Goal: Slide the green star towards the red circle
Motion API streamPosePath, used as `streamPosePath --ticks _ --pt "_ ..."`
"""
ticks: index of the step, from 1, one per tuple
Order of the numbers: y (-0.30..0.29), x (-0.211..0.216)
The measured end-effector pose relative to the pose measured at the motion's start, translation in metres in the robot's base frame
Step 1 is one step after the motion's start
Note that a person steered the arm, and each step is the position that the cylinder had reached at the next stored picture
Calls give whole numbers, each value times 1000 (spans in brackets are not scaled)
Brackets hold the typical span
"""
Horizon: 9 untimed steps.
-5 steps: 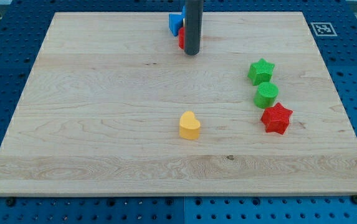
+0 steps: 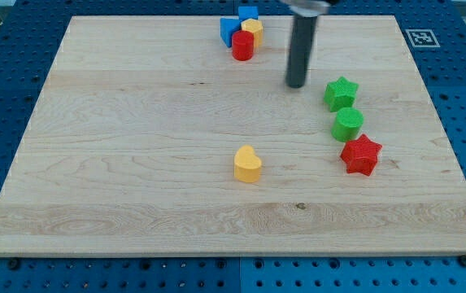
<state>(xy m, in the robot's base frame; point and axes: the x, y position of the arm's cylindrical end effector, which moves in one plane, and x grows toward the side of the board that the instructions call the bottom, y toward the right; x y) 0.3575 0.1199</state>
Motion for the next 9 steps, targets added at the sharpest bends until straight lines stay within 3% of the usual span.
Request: streamPosePath --ticks 2,3,4,6,9 --pt "154 10" --pt "144 61" --pt "86 75" --pt "67 51" --pt "-54 19"
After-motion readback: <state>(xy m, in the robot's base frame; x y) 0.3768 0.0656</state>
